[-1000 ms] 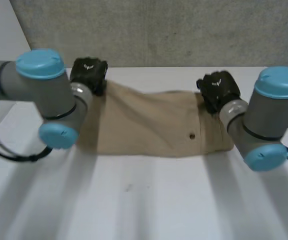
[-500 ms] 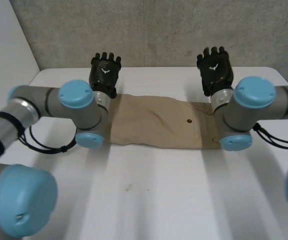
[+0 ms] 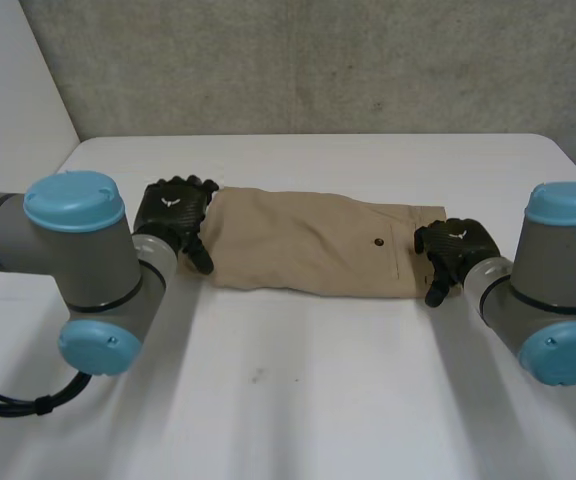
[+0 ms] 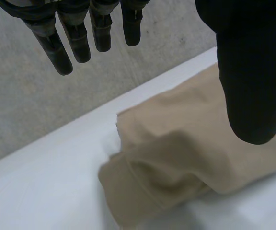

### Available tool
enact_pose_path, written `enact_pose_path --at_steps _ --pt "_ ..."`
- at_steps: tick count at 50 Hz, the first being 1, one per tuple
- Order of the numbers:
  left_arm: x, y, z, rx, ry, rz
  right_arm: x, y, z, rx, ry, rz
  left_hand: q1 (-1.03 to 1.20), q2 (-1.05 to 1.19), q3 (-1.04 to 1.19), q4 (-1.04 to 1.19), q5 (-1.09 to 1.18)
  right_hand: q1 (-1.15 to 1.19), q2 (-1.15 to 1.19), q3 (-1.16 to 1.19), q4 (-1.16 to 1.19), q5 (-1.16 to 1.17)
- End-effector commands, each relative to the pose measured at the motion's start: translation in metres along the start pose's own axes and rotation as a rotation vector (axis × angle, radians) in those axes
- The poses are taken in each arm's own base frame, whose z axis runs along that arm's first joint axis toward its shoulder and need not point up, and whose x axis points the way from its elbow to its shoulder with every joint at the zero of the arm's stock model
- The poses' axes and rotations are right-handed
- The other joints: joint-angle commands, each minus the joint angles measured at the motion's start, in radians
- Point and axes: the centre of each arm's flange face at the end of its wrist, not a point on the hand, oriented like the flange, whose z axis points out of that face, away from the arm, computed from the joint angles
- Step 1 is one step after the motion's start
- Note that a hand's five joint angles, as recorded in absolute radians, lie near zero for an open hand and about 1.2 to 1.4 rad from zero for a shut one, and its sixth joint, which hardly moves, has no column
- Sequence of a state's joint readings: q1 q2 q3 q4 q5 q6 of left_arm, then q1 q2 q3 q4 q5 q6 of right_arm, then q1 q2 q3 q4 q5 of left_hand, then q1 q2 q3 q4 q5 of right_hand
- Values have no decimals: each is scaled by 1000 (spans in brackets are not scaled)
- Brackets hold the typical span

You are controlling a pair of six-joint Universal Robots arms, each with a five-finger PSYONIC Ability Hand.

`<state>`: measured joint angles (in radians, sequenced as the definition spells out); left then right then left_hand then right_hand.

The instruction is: Fold the shorts.

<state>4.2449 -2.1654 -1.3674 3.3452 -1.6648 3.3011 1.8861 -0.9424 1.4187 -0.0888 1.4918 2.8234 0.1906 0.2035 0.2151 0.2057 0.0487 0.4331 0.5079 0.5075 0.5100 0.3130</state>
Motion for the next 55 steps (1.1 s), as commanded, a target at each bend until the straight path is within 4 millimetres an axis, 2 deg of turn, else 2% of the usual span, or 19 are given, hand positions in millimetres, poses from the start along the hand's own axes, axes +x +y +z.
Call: enact_pose_path --at_steps 1,3,13,17,21,24,25,28,29,32,33,37,39,41,46,48,49,53,55 --pt "0 8 -3 -30 2 -2 5 15 21 32 34 -19 -16 -29 -41 -31 -49 385 310 311 308 331" --pt "0 10 -4 -35 2 -1 10 16 24 38 50 -21 -16 -29 -41 -31 -49 961 886 887 884 907" --pt "-3 -3 -14 -18 -2 -3 52 -15 12 84 211 -126 -16 -29 -41 -31 -49 963 888 889 886 909" --pt "-6 -14 -22 7 -5 -7 66 -26 9 82 255 -308 -16 -29 -41 -31 -49 963 888 889 886 909" --pt "-7 -20 -28 18 -7 -8 70 -52 8 130 303 -523 -16 -29 -41 -31 -49 963 888 889 886 909" --pt "-8 -23 -30 28 -10 -11 40 -81 5 229 271 -598 -16 -29 -41 -31 -49 963 888 889 886 909" --pt "-8 -24 -30 28 -10 -12 16 -98 0 307 229 -607 -16 -29 -41 -31 -49 963 888 889 886 909" --pt "-8 -25 -31 31 -12 -19 -17 -110 -1 399 146 -622 -16 -29 -41 -31 -49 963 888 889 886 909" --pt "-8 -25 -31 31 -12 -22 -45 -110 -2 452 58 -639 -16 -29 -41 -31 -49 963 888 889 886 909" --pt "-9 -26 -30 37 -14 -33 -84 -107 -8 533 -84 -667 -16 -29 -41 -31 -49 963 888 889 886 909" --pt "-9 -26 -30 38 -16 -34 -116 -101 -17 592 -206 -686 -16 -29 -41 -31 -49 963 888 889 886 909" --pt "-12 -30 -27 51 -23 -41 -171 -68 -33 645 -479 -715 -16 -29 -41 -31 -49 963 888 889 886 909" --pt "-15 -31 -25 57 -32 -42 -176 -58 -34 641 -529 -715 -16 -29 -41 -31 -49 918 843 843 841 863" --pt "-16 -33 -24 63 -34 -42 -177 -54 -36 630 -546 -704 -16 -29 -41 -31 -49 485 411 411 409 431" --pt "-18 -47 -15 110 -41 -43 -166 -63 -31 590 -473 -615 -16 -29 -41 -31 -49 102 27 27 25 47" --pt "-19 -53 -11 134 -45 -45 -154 -71 -26 566 -418 -532 -16 -29 -41 -31 -49 -30 -105 -105 -107 -85" --pt "-19 -55 -9 143 -46 -46 -139 -85 -24 559 -353 -425 -16 -29 -41 -31 -49 -130 -205 -204 -207 -184" --pt "-12 -60 6 173 -35 -47 -102 -125 -29 591 -234 -106 -15 -28 -40 -30 -48 -225 -300 -299 -302 -279" --pt "-7 -61 15 187 -23 -48 -95 -127 -24 576 -224 -1 -9 -22 -34 -25 -42 -228 -303 -302 -305 -282"
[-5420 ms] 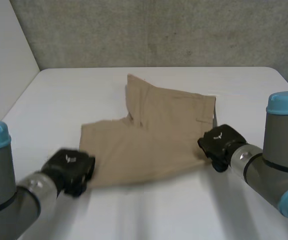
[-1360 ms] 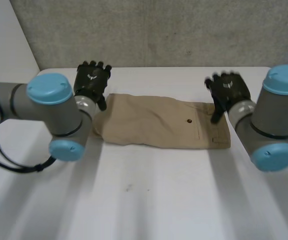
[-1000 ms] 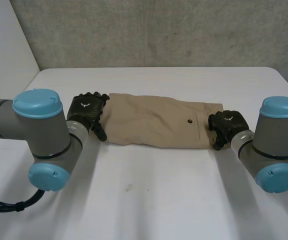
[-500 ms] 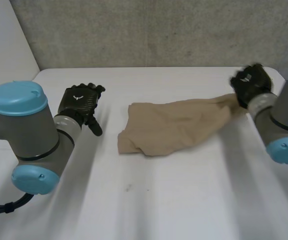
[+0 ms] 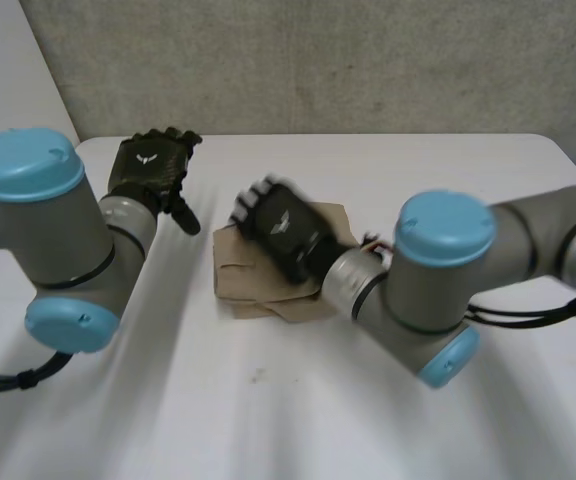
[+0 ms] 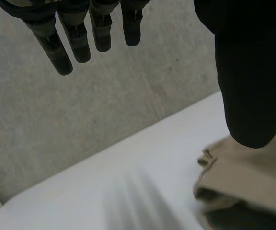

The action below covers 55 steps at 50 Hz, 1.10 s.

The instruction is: Fold the shorts.

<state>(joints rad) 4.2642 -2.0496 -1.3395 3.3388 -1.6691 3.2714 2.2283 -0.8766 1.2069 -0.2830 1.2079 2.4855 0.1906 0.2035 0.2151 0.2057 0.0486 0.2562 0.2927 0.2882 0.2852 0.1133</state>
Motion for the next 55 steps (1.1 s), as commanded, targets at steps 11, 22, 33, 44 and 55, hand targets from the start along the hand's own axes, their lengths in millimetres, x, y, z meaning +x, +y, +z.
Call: enact_pose_path --at_steps 11,22,33,44,55 --pt "65 34 39 -57 202 -70 77 47 15 -196 253 586 17 4 -7 2 -16 -68 -105 -100 -97 -100" --pt "56 77 30 -319 109 -31 64 105 13 -407 142 778 5 -8 -19 -10 -27 -82 -118 -114 -111 -113" --pt "58 90 23 -362 124 66 61 120 2 -508 122 766 -3 -16 -28 -19 -36 -82 -118 -114 -111 -113" --pt "69 21 5 -203 217 88 104 42 -8 -317 173 610 -16 -29 -41 -31 -49 -82 -118 -114 -111 -113" --pt "-17 -125 -38 124 36 -154 191 -63 -70 -18 679 513 -6 -19 -31 -22 -39 -82 -118 -114 -111 -113"
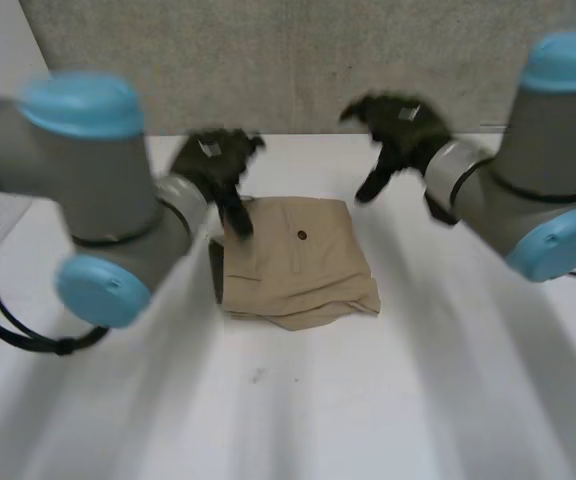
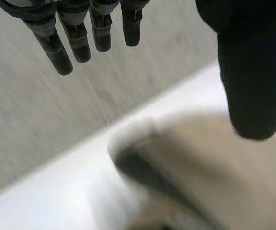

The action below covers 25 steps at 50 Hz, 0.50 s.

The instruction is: Fold the shorts.

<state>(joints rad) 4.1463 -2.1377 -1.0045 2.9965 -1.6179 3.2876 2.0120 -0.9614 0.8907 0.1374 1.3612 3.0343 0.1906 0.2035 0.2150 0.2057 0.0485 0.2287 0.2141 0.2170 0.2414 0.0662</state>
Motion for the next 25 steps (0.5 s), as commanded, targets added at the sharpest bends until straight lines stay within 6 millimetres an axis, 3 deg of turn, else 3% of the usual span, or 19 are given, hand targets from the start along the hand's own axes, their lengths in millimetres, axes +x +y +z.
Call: enact_pose_path --at_steps 1,3,7,13,25 --pt "-68 -85 -51 220 -154 -198 28 -72 -47 224 309 15 -3 -16 -28 -19 -36 -54 -40 -42 -67 -66" --pt "-84 -90 -65 231 -190 -255 30 -76 -62 203 345 0 2 -11 -22 -13 -30 -54 -40 -42 -67 -66" --pt "-94 -81 -82 160 -224 -283 35 -66 -79 108 362 -32 -1 -13 -25 -16 -33 -54 -40 -42 -67 -66" --pt "-89 -63 -99 78 -225 -284 30 -56 -98 50 359 -40 -9 -22 -34 -25 -42 -54 -40 -42 -67 -66" --pt "-82 -57 -111 63 -214 -284 28 -54 -104 43 352 -41 -16 -29 -40 -31 -48 -54 -40 -42 -67 -66"
